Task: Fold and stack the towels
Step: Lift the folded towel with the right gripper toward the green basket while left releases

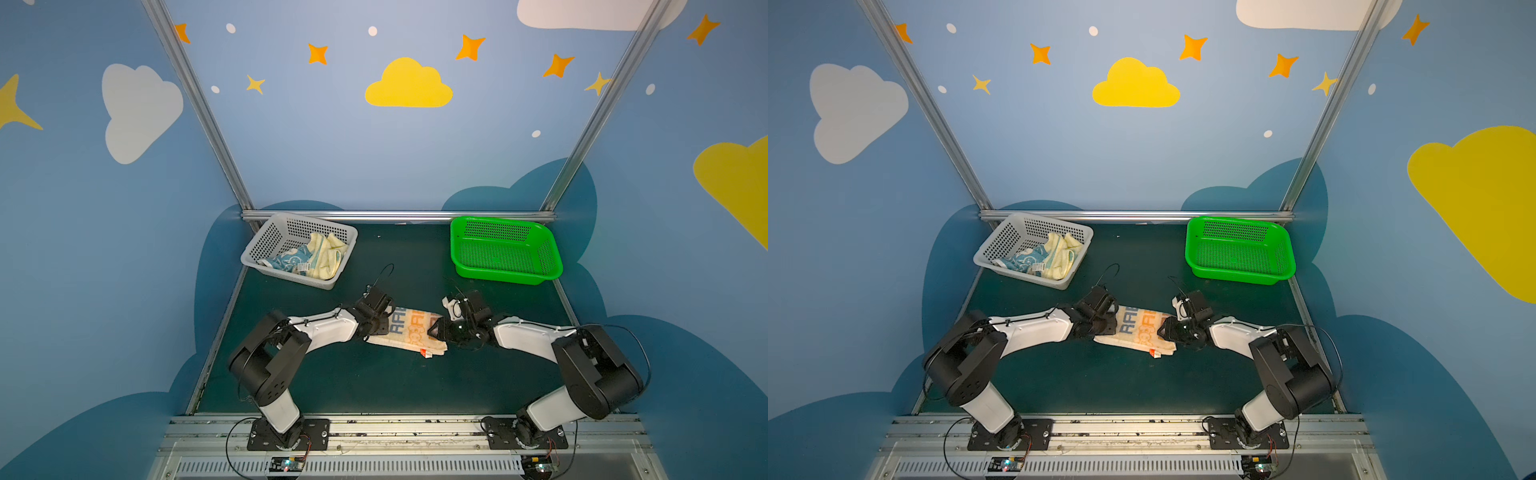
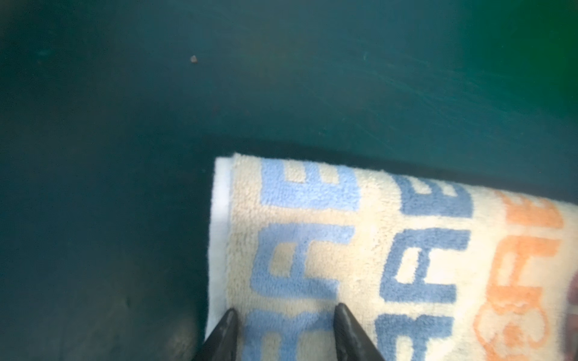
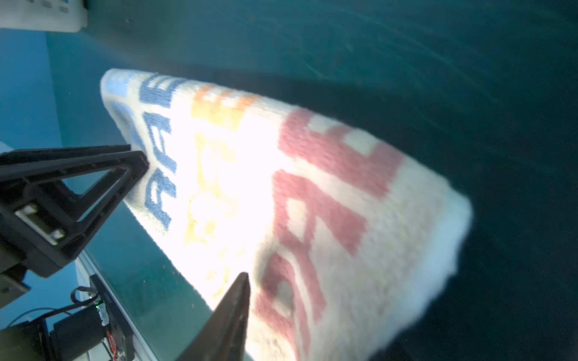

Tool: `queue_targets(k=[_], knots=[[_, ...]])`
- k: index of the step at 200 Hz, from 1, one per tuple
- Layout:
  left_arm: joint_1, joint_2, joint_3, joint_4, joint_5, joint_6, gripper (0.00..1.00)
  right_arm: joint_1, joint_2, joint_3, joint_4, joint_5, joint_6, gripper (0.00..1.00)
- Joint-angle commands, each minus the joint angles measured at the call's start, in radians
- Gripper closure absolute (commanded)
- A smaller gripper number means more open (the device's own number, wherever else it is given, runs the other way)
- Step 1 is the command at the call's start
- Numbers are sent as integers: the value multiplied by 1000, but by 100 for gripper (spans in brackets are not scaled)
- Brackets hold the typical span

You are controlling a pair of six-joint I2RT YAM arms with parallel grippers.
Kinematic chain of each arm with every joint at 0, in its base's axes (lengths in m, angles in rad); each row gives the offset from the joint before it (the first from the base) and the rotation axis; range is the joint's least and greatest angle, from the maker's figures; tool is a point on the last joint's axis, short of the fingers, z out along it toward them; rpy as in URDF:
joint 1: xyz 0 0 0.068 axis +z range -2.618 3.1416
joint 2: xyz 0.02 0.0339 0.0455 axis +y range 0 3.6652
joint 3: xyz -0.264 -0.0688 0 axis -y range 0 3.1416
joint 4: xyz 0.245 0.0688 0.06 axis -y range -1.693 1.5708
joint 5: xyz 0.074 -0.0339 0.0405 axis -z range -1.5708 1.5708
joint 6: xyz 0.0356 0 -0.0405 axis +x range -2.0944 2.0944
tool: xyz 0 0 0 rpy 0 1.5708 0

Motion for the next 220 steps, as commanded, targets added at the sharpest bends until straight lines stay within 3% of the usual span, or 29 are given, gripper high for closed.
queue_targets(k=[1, 39, 55, 67, 95, 143, 220], knots=[[17, 41, -39, -24, 16, -11, 50, 16, 107, -24, -20, 17, -13, 60], [29, 38, -43, -2, 25, -14, 49, 15, 102, 18, -59, 57, -41, 91], [39, 27, -51, 20, 37, -16, 46, 16, 90, 97, -131, 95, -84, 98], [50, 11, -60, 37, 42, -18, 36, 15, 82, 140, -186, 134, -120, 100], [66, -42, -90, 87, 40, -18, 0, 13, 93, 267, -308, 247, -205, 100], [76, -113, -124, 145, 14, -10, 0, -7, 175, 532, -451, 354, -329, 100], [77, -187, -162, 152, -30, 4, 0, -105, 477, 1086, -731, 380, -468, 100]])
